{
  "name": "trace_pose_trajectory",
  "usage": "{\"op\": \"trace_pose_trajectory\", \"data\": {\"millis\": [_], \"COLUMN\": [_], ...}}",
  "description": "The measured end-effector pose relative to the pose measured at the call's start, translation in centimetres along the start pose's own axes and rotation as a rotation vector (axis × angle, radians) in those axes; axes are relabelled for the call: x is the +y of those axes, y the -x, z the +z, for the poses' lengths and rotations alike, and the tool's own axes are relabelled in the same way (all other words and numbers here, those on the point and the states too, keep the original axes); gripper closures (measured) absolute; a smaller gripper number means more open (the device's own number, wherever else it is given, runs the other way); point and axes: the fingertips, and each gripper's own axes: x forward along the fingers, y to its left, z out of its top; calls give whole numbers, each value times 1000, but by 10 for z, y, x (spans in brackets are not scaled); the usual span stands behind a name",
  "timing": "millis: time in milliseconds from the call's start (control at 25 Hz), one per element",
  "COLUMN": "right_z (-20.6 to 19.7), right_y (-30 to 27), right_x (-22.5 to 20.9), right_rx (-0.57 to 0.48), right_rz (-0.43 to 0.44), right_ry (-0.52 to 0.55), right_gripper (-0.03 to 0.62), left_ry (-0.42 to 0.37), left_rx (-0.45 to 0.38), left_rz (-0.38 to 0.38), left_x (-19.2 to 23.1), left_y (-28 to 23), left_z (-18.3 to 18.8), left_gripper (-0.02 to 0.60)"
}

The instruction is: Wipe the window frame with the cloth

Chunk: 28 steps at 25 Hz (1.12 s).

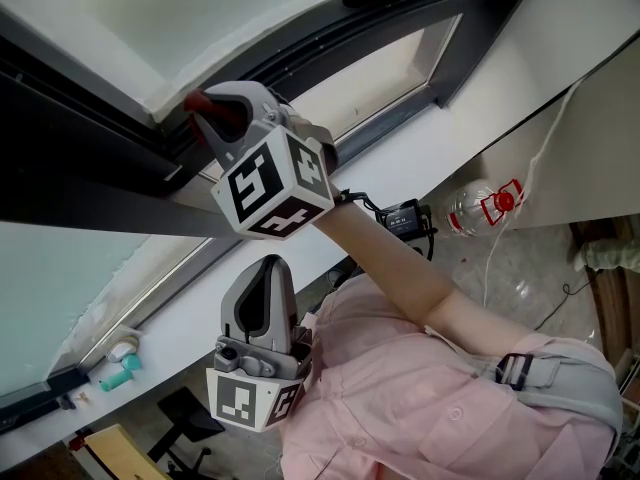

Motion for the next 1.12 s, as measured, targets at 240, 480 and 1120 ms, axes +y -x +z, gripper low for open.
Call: {"op": "trace_pose_trajectory", "data": {"millis": [240, 480, 1120], "right_z": [0, 0, 0], "right_y": [0, 0, -3], "right_x": [0, 0, -1], "right_rx": [-3, -3, 8], "right_rz": [5, 18, -31], "right_ry": [-15, -39, -7], "right_gripper": [531, 531, 531], "left_ry": [0, -1, 27], "left_rx": [-1, -6, -4], "left_rz": [5, 16, -16], "left_x": [-1, -2, 11], "left_y": [-2, -2, 12], "left_z": [0, 2, -4], "left_gripper": [583, 583, 583]}}
